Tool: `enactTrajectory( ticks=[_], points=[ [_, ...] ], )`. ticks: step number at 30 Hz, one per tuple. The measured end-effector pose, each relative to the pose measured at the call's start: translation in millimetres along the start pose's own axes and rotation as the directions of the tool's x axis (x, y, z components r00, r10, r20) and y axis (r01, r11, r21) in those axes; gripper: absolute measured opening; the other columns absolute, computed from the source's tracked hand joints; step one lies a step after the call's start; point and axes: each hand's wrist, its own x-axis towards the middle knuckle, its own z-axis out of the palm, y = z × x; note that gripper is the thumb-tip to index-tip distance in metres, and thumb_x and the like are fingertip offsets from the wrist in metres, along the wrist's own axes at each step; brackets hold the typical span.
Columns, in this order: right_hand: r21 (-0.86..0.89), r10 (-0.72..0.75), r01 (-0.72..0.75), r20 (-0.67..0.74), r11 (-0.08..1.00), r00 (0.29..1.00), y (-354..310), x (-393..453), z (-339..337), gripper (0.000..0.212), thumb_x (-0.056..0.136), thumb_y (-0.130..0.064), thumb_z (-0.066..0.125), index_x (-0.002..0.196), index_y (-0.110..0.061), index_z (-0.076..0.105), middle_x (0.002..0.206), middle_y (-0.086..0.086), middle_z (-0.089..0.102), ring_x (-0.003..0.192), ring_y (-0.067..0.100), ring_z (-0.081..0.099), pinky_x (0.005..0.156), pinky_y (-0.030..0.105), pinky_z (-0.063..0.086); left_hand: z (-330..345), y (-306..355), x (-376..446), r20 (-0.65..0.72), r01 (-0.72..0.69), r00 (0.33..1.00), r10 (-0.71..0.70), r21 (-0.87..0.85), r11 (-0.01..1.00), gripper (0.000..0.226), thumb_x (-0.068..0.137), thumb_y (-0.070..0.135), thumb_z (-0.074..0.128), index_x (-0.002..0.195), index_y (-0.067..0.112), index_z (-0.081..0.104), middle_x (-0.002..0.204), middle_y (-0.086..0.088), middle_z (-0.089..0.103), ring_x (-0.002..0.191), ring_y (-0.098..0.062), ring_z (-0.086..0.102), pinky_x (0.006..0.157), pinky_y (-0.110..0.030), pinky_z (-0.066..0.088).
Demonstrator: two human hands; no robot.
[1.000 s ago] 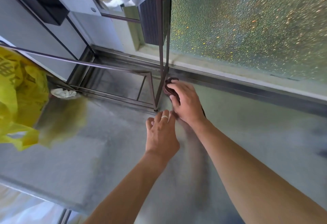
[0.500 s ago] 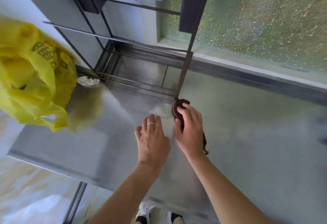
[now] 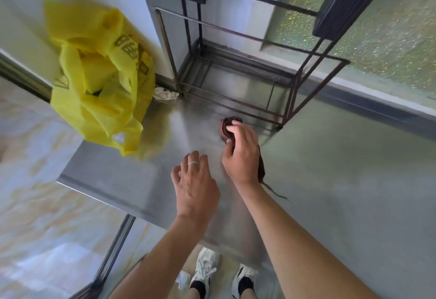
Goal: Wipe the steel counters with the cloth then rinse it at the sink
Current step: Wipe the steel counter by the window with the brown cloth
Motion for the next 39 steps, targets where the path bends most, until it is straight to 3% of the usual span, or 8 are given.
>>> enactTrajectory(
  ticks=[8, 13, 17, 23, 28, 32, 36, 39],
  points=[
    [0.159, -0.180, 0.155, 0.156, 0.975, 0.971, -70.1, -21.9, 48.1, 0.029, 0.079, 0.004, 0.059, 0.106, -0.003, 0.068, 0.109, 0.013, 0.068, 0.104, 0.032, 0.059, 0.097, 0.040, 0.048, -17.5, -64.8, 5.8, -0.116, 0.130, 0.985, -0.124, 0.045, 0.991, 0.035, 0.076, 0.010, 0.067, 0.108, 0.015, 0.054, 0.121, -0.008, 0.056, 0.111, -0.029, 0.052, 0.089, -0.043, 0.038],
    [0.139, -0.110, 0.077, 0.249, 0.987, 0.962, -107.6, -65.0, 68.4, 0.021, 0.087, -0.006, 0.065, 0.107, -0.011, 0.069, 0.122, 0.005, 0.064, 0.110, 0.029, 0.055, 0.099, 0.038, 0.046, -27.5, -98.6, 3.4, -0.178, 0.128, 0.977, -0.118, 0.048, 0.991, 0.032, 0.098, 0.029, 0.056, 0.122, 0.008, 0.056, 0.120, -0.014, 0.060, 0.113, -0.034, 0.055, 0.091, -0.047, 0.039],
    [0.097, -0.121, 0.100, 0.252, 0.990, 0.960, -117.1, -80.9, 68.1, 0.014, 0.096, -0.021, 0.058, 0.105, -0.015, 0.067, 0.122, 0.003, 0.063, 0.110, 0.026, 0.055, 0.097, 0.036, 0.045, -25.5, -110.2, -12.2, -0.177, 0.119, 0.979, -0.101, 0.099, 0.988, 0.024, 0.098, 0.019, 0.057, 0.119, 0.008, 0.055, 0.114, -0.014, 0.062, 0.107, -0.034, 0.058, 0.088, -0.048, 0.042],
    [-0.014, -0.126, 0.136, 0.300, 0.991, 0.946, -115.0, -104.5, 68.8, 0.013, 0.101, -0.024, 0.053, 0.107, -0.018, 0.063, 0.122, 0.000, 0.061, 0.114, 0.021, 0.056, 0.098, 0.034, 0.046, -24.6, -104.2, -20.4, -0.099, 0.119, 0.990, -0.103, 0.169, 0.978, 0.023, 0.091, 0.001, 0.050, 0.113, 0.008, 0.051, 0.111, -0.014, 0.059, 0.107, -0.035, 0.055, 0.087, -0.046, 0.042],
    [-0.084, -0.046, 0.059, 0.141, 0.995, 0.989, -104.8, -124.8, 40.1, 0.015, 0.104, -0.024, 0.055, 0.109, -0.016, 0.067, 0.123, 0.006, 0.064, 0.110, 0.024, 0.058, 0.096, 0.034, 0.049, -19.3, -102.0, -29.9, -0.077, 0.069, 0.995, -0.066, 0.040, 0.997, 0.035, 0.090, 0.012, 0.050, 0.126, 0.015, 0.051, 0.127, -0.011, 0.055, 0.117, -0.035, 0.053, 0.086, -0.049, 0.046],
    [-0.161, 0.074, -0.055, 0.115, 0.985, 0.991, -60.8, -143.2, -0.9, 0.027, 0.101, -0.011, 0.057, 0.128, -0.014, 0.062, 0.147, 0.007, 0.054, 0.134, 0.029, 0.051, 0.108, 0.041, 0.045, -9.0, -98.4, -35.8, -0.016, 0.073, 0.997, -0.073, -0.009, 0.997, 0.044, 0.087, 0.024, 0.067, 0.126, 0.013, 0.051, 0.147, -0.013, 0.041, 0.135, -0.036, 0.038, 0.096, -0.054, 0.041],
    [-0.265, 0.257, -0.269, -0.080, 0.926, 0.963, -2.8, -152.0, -52.7, 0.036, 0.103, -0.004, 0.049, 0.139, -0.008, 0.054, 0.162, 0.007, 0.041, 0.154, 0.028, 0.033, 0.115, 0.043, 0.039, 5.6, -94.1, -35.2, 0.164, 0.146, 0.978, -0.132, -0.076, 0.986, 0.089, 0.089, 0.058, 0.060, 0.153, 0.012, 0.018, 0.165, -0.016, 0.002, 0.153, -0.032, -0.001, 0.117, -0.054, 0.016],
    [-0.258, 0.361, -0.399, -0.182, 0.880, 0.915, 5.9, -151.4, -63.1, 0.039, 0.104, -0.005, 0.049, 0.143, -0.007, 0.051, 0.163, 0.007, 0.040, 0.154, 0.027, 0.032, 0.116, 0.046, 0.039, 12.6, -87.4, -39.4, 0.174, 0.152, 0.975, -0.139, -0.061, 0.987, 0.097, 0.095, 0.059, 0.048, 0.158, 0.007, -0.004, 0.165, -0.017, -0.018, 0.152, -0.031, -0.019, 0.122, -0.051, 0.003]
  ],
)
